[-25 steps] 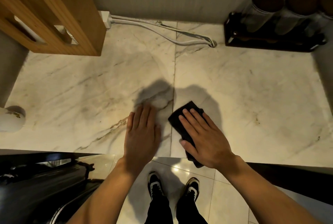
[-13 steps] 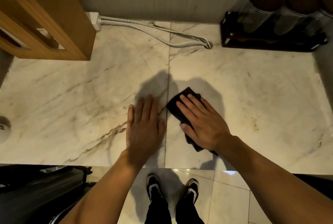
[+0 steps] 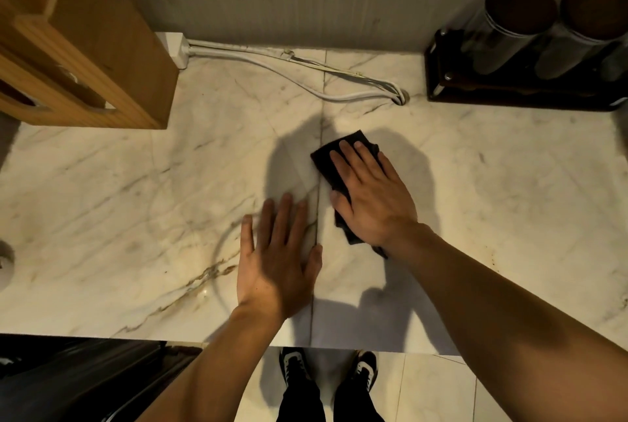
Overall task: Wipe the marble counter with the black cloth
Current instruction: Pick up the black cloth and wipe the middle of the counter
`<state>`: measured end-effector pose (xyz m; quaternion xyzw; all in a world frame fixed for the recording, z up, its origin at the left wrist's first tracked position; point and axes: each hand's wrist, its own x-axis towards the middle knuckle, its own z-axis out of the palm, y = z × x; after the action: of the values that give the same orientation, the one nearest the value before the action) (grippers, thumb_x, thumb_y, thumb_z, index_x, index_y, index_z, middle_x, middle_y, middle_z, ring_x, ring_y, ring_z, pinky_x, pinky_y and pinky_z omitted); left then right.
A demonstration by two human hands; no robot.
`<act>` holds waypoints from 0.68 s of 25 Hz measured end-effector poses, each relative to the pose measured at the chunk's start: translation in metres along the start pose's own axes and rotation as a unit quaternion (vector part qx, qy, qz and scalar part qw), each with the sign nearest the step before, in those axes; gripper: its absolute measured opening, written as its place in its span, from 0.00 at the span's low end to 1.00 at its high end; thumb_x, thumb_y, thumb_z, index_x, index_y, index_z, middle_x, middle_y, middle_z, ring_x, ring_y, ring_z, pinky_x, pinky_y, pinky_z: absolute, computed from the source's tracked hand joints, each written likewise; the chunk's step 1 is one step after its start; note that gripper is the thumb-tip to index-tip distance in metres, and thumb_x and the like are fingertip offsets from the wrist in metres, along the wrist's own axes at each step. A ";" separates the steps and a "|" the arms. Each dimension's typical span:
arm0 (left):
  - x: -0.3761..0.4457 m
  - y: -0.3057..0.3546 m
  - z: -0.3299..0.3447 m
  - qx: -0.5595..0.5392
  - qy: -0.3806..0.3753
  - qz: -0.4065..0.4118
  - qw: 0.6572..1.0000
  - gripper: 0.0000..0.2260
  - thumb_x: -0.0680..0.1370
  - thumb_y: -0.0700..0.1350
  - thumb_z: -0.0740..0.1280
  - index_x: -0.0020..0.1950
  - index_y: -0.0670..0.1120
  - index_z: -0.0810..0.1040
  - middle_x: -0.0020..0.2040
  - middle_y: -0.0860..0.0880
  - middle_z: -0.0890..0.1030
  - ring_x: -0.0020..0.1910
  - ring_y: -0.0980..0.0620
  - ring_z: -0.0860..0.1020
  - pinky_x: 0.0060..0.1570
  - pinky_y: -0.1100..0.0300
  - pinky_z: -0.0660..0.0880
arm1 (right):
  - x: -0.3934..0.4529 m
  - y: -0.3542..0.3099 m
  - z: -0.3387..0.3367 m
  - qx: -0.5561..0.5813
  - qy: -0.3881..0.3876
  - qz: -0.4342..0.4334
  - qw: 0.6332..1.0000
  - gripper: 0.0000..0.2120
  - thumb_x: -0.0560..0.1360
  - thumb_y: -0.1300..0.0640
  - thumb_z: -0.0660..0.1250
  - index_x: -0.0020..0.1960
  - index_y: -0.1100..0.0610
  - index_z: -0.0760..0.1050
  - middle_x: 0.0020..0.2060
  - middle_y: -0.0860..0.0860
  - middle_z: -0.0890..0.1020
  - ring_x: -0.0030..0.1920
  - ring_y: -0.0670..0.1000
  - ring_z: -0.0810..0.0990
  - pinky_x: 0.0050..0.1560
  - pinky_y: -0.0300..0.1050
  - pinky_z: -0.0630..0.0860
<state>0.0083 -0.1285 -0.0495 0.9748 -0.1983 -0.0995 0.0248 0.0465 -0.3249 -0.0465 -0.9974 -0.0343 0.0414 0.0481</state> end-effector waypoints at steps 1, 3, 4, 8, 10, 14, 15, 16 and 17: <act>0.000 -0.001 0.000 -0.008 0.003 0.000 1.000 0.30 0.79 0.60 0.46 0.79 0.50 0.50 0.79 0.49 0.48 0.78 0.46 0.45 0.75 0.41 0.47 | 0.007 -0.001 -0.001 0.005 0.002 0.018 1.000 0.30 0.79 0.43 0.46 0.77 0.55 0.53 0.77 0.54 0.56 0.77 0.53 0.49 0.76 0.54 0.47; -0.001 -0.002 0.000 -0.016 0.014 0.009 1.000 0.29 0.80 0.59 0.49 0.79 0.49 0.55 0.79 0.48 0.53 0.79 0.45 0.48 0.75 0.40 0.49 | 0.020 -0.002 -0.001 0.020 0.015 0.062 0.998 0.30 0.79 0.43 0.46 0.77 0.54 0.52 0.78 0.54 0.55 0.77 0.54 0.49 0.76 0.55 0.47; -0.001 -0.002 -0.001 -0.019 0.019 0.014 1.000 0.29 0.80 0.59 0.51 0.79 0.49 0.57 0.79 0.47 0.56 0.78 0.45 0.50 0.74 0.39 0.51 | 0.026 -0.002 0.000 0.030 0.024 0.083 0.996 0.30 0.79 0.43 0.46 0.78 0.54 0.52 0.78 0.54 0.55 0.77 0.54 0.49 0.76 0.54 0.46; -0.002 -0.002 -0.002 -0.034 0.036 0.033 0.998 0.28 0.79 0.57 0.56 0.77 0.48 0.61 0.78 0.45 0.61 0.77 0.41 0.56 0.72 0.37 0.55 | 0.043 -0.004 0.002 0.046 0.029 0.199 0.979 0.30 0.80 0.42 0.43 0.78 0.54 0.46 0.78 0.53 0.50 0.77 0.54 0.45 0.75 0.54 0.42; -0.002 -0.003 -0.002 -0.030 0.031 0.030 0.999 0.28 0.79 0.57 0.56 0.77 0.48 0.60 0.78 0.45 0.61 0.77 0.41 0.56 0.73 0.37 0.55 | 0.048 -0.007 0.003 0.046 0.031 0.261 0.964 0.31 0.80 0.42 0.44 0.78 0.54 0.45 0.78 0.54 0.48 0.77 0.55 0.44 0.75 0.54 0.40; -0.001 -0.001 -0.005 -0.015 0.001 0.008 1.000 0.29 0.79 0.60 0.50 0.79 0.52 0.52 0.80 0.49 0.54 0.78 0.45 0.50 0.75 0.40 0.50 | 0.049 -0.010 0.003 0.069 0.033 0.335 0.939 0.31 0.80 0.43 0.44 0.78 0.56 0.43 0.78 0.55 0.46 0.77 0.56 0.42 0.75 0.56 0.40; 0.000 -0.001 -0.004 -0.013 -0.008 0.004 1.000 0.30 0.79 0.61 0.47 0.79 0.53 0.47 0.80 0.50 0.49 0.78 0.47 0.45 0.75 0.41 0.47 | 0.048 -0.011 0.003 0.075 0.032 0.347 0.934 0.31 0.80 0.43 0.44 0.78 0.57 0.42 0.78 0.55 0.45 0.77 0.56 0.41 0.75 0.56 0.40; 0.001 -0.001 -0.004 -0.012 -0.016 0.001 1.000 0.30 0.79 0.61 0.45 0.78 0.54 0.42 0.79 0.51 0.43 0.78 0.49 0.40 0.76 0.42 0.43 | 0.046 -0.011 0.003 0.080 0.035 0.357 0.930 0.31 0.80 0.43 0.43 0.78 0.57 0.42 0.78 0.56 0.45 0.77 0.56 0.41 0.75 0.56 0.40; 0.001 -0.001 -0.003 -0.012 -0.021 -0.001 1.000 0.30 0.79 0.62 0.43 0.78 0.54 0.38 0.78 0.52 0.39 0.77 0.50 0.37 0.76 0.42 0.41 | 0.044 -0.012 0.003 0.083 0.040 0.365 0.927 0.31 0.80 0.43 0.43 0.78 0.57 0.42 0.78 0.56 0.45 0.77 0.56 0.41 0.75 0.56 0.39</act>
<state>0.0106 -0.1279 -0.0469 0.9723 -0.1965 -0.1222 0.0319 0.0898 -0.3098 -0.0515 -0.9344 0.3372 0.0185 0.1135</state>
